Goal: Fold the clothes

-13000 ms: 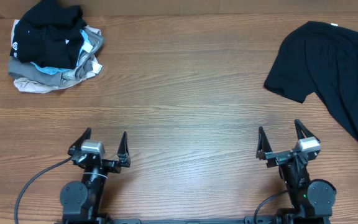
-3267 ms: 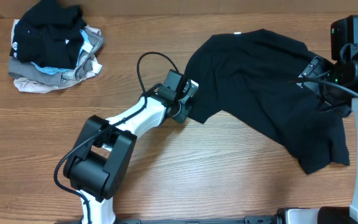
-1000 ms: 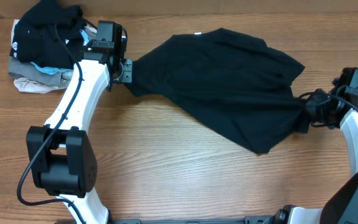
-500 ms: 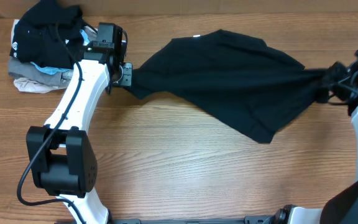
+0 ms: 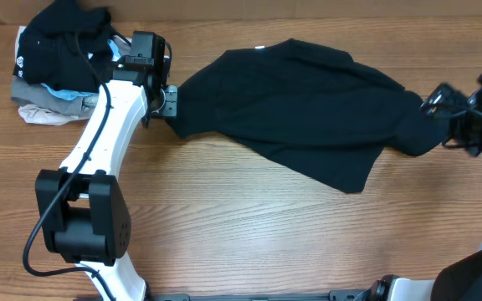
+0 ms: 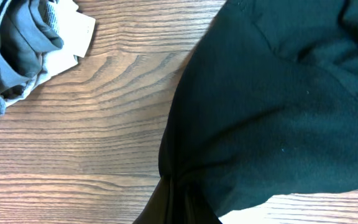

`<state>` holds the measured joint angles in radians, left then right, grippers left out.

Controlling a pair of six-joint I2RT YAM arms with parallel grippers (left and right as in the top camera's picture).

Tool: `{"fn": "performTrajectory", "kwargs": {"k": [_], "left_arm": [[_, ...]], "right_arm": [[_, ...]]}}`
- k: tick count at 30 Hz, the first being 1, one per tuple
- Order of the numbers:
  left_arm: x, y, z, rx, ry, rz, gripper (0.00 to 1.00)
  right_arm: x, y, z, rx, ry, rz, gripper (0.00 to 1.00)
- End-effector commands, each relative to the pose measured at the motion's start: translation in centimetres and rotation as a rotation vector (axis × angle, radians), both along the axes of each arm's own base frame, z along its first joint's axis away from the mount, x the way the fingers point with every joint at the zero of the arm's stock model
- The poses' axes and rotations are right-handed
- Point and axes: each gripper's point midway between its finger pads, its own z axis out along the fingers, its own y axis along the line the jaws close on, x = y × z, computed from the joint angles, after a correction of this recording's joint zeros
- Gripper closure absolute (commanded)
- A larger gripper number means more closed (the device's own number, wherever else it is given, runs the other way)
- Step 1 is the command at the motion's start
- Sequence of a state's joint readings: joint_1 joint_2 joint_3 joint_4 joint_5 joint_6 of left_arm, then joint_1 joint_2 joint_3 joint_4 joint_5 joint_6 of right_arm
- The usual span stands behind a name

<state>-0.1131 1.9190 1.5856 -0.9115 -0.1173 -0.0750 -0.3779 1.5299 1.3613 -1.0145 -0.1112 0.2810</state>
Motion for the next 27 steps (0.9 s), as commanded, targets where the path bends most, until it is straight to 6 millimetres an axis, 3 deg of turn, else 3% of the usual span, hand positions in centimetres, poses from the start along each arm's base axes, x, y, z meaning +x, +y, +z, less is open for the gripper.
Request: {"fn": "performTrajectory", "kwargs": {"k": [1, 6, 7, 12, 19, 23, 27], "left_arm": [[0.3, 0.4, 1.3, 0.014, -0.033, 0.001, 0.96], [0.4, 0.2, 1.3, 0.009, -0.034, -0.001, 0.96], [0.4, 0.2, 1.3, 0.009, -0.037, -0.001, 0.96], [0.7, 0.2, 1.5, 0.005, -0.051, 0.006, 0.96], [1.0, 0.0, 1.6, -0.003, -0.062, 0.003, 0.96], [1.1, 0.0, 1.6, -0.003, -0.064, 0.003, 0.96], [1.0, 0.0, 1.6, -0.003, -0.064, 0.004, 0.96]], "right_arm": [[-0.9, 3.1, 0.8, 0.124, 0.009, 0.062, 0.0], [-3.8, 7.5, -1.0, 0.186, 0.162, 0.179, 0.03], [-4.5, 9.1, -2.0, 0.197, 0.207, 0.22, 0.07], [-5.9, 12.1, -5.6, 0.187, 0.284, 0.293, 0.15], [-8.0, 12.4, -10.2, 0.151, 0.367, 0.201, 0.31], [-8.7, 12.4, -12.2, 0.155, 0.376, 0.186, 0.45], [-9.5, 12.5, -14.1, 0.163, 0.377, 0.174, 0.48]]}}
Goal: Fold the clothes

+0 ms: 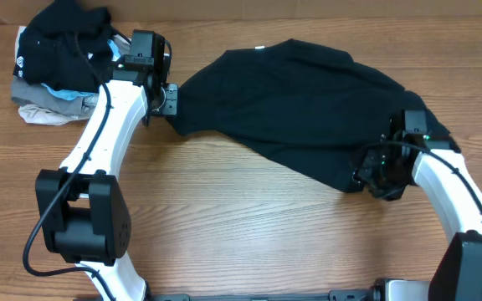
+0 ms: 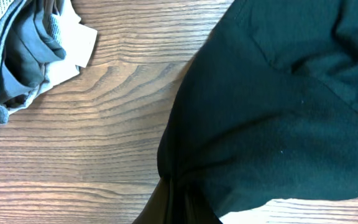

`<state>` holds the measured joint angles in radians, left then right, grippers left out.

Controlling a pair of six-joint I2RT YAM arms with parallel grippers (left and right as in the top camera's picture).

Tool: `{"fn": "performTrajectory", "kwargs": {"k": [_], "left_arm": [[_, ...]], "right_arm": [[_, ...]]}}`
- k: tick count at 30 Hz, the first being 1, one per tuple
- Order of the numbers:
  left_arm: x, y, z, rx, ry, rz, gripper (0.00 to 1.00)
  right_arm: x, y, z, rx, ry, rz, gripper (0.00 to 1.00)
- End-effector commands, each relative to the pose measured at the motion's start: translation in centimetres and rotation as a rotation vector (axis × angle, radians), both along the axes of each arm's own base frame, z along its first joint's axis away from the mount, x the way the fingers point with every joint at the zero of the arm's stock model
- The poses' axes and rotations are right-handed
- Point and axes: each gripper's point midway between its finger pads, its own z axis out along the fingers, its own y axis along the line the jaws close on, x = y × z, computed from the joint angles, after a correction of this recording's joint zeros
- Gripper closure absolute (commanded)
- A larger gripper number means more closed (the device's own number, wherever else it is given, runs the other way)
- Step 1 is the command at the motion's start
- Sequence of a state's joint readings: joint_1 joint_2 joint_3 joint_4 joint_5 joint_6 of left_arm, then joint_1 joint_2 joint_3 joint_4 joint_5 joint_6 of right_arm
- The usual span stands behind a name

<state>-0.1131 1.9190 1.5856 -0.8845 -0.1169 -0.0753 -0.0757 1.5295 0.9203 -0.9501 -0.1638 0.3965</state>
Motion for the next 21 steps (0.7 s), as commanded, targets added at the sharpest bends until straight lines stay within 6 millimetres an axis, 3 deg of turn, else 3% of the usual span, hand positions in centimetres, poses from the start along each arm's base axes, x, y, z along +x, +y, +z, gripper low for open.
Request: {"fn": "performTrajectory", "kwargs": {"k": [1, 12, 17, 19, 21], "left_arm": [[0.4, 0.1, 1.4, 0.001, -0.037, 0.003, 0.96], [0.5, 0.1, 1.4, 0.0, -0.04, 0.003, 0.96], [0.4, 0.1, 1.3, 0.001, -0.037, 0.004, 0.96], [0.4, 0.1, 1.3, 0.001, -0.037, 0.003, 0.96], [0.5, 0.1, 1.4, 0.003, -0.039, 0.003, 0.96]], "right_arm": [[-1.1, 0.0, -1.4, -0.009, 0.014, -0.031, 0.49], [-0.6, 0.8, -5.0, 0.04, -0.09, -0.075, 0.48], [-0.4, 0.8, -5.7, 0.042, -0.123, -0.093, 0.49], [-0.5, 0.8, -5.9, 0.048, -0.121, -0.117, 0.54], [-0.7, 1.2, -6.0, 0.068, -0.117, -0.119, 0.7]]}}
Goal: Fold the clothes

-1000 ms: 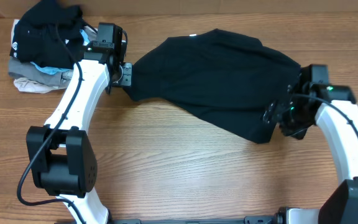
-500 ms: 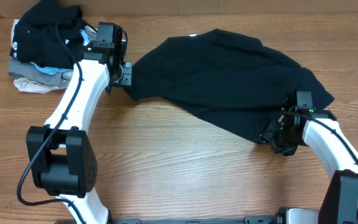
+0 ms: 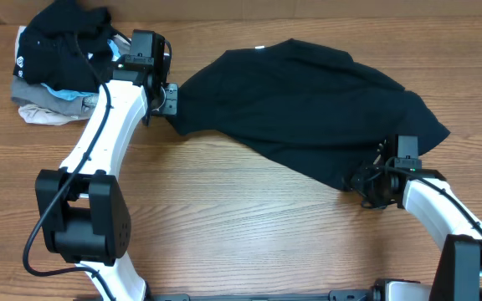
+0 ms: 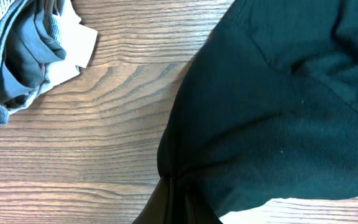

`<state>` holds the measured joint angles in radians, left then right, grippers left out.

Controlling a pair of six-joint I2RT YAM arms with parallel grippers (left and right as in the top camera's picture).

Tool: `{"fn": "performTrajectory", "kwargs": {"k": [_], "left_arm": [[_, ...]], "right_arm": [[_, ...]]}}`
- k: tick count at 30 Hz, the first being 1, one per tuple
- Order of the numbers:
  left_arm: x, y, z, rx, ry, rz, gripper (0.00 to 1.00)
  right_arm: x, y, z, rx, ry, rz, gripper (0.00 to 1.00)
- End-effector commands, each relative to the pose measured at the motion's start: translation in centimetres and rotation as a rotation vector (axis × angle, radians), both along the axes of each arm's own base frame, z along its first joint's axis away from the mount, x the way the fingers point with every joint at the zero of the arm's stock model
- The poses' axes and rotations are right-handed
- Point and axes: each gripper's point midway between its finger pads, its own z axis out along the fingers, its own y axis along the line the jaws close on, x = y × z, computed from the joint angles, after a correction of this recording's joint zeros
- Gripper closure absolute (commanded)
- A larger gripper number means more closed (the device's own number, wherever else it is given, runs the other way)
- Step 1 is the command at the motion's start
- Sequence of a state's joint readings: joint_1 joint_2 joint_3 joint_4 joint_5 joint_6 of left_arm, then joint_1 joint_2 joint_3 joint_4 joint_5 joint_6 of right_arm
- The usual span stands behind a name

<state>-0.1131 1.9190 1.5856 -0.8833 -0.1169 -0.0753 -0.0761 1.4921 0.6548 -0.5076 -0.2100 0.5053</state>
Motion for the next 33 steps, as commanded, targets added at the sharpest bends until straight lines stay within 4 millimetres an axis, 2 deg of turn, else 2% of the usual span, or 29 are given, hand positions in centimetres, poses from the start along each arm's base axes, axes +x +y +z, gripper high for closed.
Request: {"fn": "performTrajectory", "kwargs": {"k": [1, 2, 5, 7, 10, 13, 15, 16, 20, 22, 24, 26, 28, 31, 33], "left_arm": [[0.5, 0.4, 1.4, 0.013, -0.039, 0.009, 0.96], [0.5, 0.5, 1.4, 0.019, -0.039, 0.011, 0.96], [0.4, 0.3, 1.5, 0.008, -0.037, 0.008, 0.96], [0.4, 0.2, 2.0, 0.002, -0.036, 0.005, 0.96], [0.7, 0.2, 4.0, 0.0, -0.049, 0.005, 0.96], [1.3, 0.1, 7.1, -0.002, -0.085, -0.002, 0.96], [1.9, 0.0, 9.8, -0.007, -0.132, -0.002, 0.96], [2.5, -0.1, 12.6, -0.013, -0.191, -0.002, 0.96], [3.4, -0.4, 18.8, -0.035, -0.326, -0.007, 0.96], [3.3, -0.4, 22.6, -0.046, -0.408, -0.008, 0.96], [2.8, -0.3, 26.0, -0.054, -0.48, -0.008, 0.96], [2.1, -0.3, 29.1, -0.061, -0.549, -0.009, 0.96], [1.2, -0.1, 32.1, -0.068, -0.618, -0.009, 0.96], [-0.7, 0.1, 35.8, -0.078, -0.705, -0.009, 0.96], [-2.3, 0.2, 38.0, -0.085, -0.76, -0.009, 0.96]], "right_arm": [[-2.3, 0.9, -1.8, 0.045, 0.084, -0.013, 0.91], [-2.4, 1.1, -1.8, 0.057, 0.086, -0.012, 0.96], [-2.2, 1.1, -1.1, 0.067, 0.086, -0.029, 0.96], [-1.4, 0.8, 0.3, 0.065, 0.065, -0.035, 0.96], [0.2, 0.1, 4.1, 0.052, 0.011, -0.027, 0.96], [1.7, -1.5, 9.8, 0.007, -0.065, -0.016, 0.96], [2.4, -2.7, 14.1, -0.032, -0.117, -0.007, 0.96], [2.8, -4.0, 19.0, -0.074, -0.173, 0.006, 0.96], [2.4, -6.6, 28.6, -0.17, -0.304, -0.016, 0.96], [1.8, -7.7, 34.0, -0.218, -0.41, -0.047, 0.96], [0.9, -8.4, 38.4, -0.256, -0.505, -0.082, 0.96], [-0.3, -8.7, 42.0, -0.289, -0.588, -0.108, 0.96], [-1.5, -8.5, 44.7, -0.314, -0.655, -0.12, 0.96], [-3.1, -7.9, 47.1, -0.341, -0.714, -0.111, 0.96], [-3.8, -7.8, 47.8, -0.357, -0.728, -0.113, 0.96]]}}
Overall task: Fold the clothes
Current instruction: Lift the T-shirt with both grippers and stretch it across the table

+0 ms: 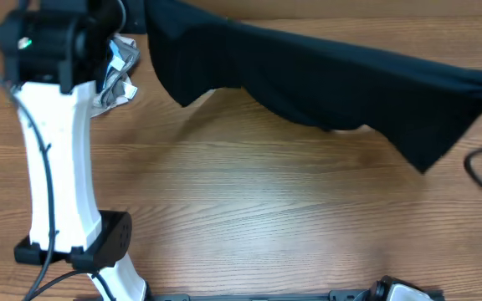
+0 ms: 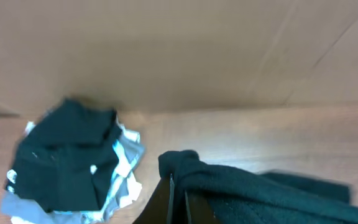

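Observation:
A black garment (image 1: 333,79) hangs stretched in the air across the far half of the table, sagging in the middle with a pointed flap at lower right. In the left wrist view my left gripper (image 2: 178,196) is shut on a bunched end of the black garment (image 2: 229,183), well above the table. In the overhead view the raised left arm (image 1: 53,125) hides that grip. The cloth's other end runs to my right gripper at the frame's right edge, which appears shut on it, jaws mostly cut off.
A pile of other clothes (image 2: 73,162), dark on top with white and light-blue pieces, lies at the table's far left; a bit shows beside the arm (image 1: 120,71). A cardboard wall (image 2: 197,56) backs the table. A cable loops at right.
The garment lay on the table with my left gripper shut on its left end and my right gripper at its lower right corner. Now both grippers are raised and the garment hangs stretched between them.
My left gripper stayed shut on the garment's left end, low on the table. My right gripper was off the far right sleeve, then at the lower right hem, then at its bottom corner. Now the garment is off the table, spread between both.

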`<state>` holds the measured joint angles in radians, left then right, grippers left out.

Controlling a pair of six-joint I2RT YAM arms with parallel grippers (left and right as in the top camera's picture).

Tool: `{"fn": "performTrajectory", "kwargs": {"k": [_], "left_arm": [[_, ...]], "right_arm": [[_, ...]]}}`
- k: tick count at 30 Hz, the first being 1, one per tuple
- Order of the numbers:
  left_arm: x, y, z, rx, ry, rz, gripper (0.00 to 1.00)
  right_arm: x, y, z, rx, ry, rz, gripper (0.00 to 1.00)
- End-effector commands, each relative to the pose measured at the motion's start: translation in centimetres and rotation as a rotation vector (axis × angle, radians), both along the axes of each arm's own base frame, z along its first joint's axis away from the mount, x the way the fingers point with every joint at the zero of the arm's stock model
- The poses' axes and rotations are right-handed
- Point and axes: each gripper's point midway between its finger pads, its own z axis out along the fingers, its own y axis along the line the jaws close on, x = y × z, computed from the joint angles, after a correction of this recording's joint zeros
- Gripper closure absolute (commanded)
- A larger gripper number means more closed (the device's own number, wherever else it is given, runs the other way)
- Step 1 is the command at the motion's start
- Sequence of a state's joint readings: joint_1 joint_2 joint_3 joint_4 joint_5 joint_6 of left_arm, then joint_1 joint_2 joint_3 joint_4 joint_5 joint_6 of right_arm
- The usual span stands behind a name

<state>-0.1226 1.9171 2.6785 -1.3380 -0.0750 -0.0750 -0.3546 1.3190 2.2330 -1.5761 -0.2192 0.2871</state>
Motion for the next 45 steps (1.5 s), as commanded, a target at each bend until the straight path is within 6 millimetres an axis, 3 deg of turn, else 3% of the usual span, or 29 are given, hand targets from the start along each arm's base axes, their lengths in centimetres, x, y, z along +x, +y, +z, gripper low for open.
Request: {"fn": "performTrajectory", "kwargs": {"k": [1, 7, 12, 17, 22, 25, 28, 33, 38, 42, 45], "left_arm": [[-3.4, 1.5, 5.7, 0.007, -0.147, 0.039, 0.96], [-7.1, 1.9, 9.1, -0.004, -0.235, 0.04, 0.96], [-6.8, 1.9, 8.8, -0.003, -0.226, 0.04, 0.96], [-4.1, 1.6, 6.8, 0.003, -0.18, 0.04, 0.96], [0.8, 1.5, 5.2, 0.01, -0.193, 0.058, 0.96], [4.7, 2.2, 5.5, 0.018, -0.277, 0.107, 0.96], [6.9, 2.5, 7.4, 0.01, -0.394, 0.134, 0.96], [6.6, 2.5, 11.9, 0.015, -0.556, 0.123, 0.96], [4.7, 2.7, 14.9, 0.04, -0.638, 0.117, 0.96], [4.4, 2.7, 14.6, 0.06, -0.616, 0.111, 0.96], [4.4, 2.7, 12.8, 0.07, -0.546, 0.107, 0.96]], "right_arm": [[-1.7, -1.0, 2.2, -0.08, -0.05, -0.056, 0.96], [-1.7, -1.1, 2.8, -0.096, -0.066, -0.06, 0.96], [0.7, -1.8, 2.1, -0.093, -0.041, -0.038, 0.96], [5.7, -2.8, 0.5, -0.076, -0.011, 0.015, 0.96], [12.8, -4.4, -1.3, -0.052, -0.027, 0.068, 0.96], [17.1, -5.4, -1.5, -0.06, -0.094, 0.096, 0.96], [19.8, -5.4, 0.0, -0.076, -0.197, 0.143, 0.96], [20.4, -5.3, 3.9, -0.137, -0.345, 0.157, 0.96], [20.0, -5.2, 4.2, -0.137, -0.343, 0.156, 0.96], [19.8, -5.1, 3.4, -0.124, -0.312, 0.156, 0.96], [19.6, -5.1, 2.6, -0.119, -0.281, 0.16, 0.96]]}}
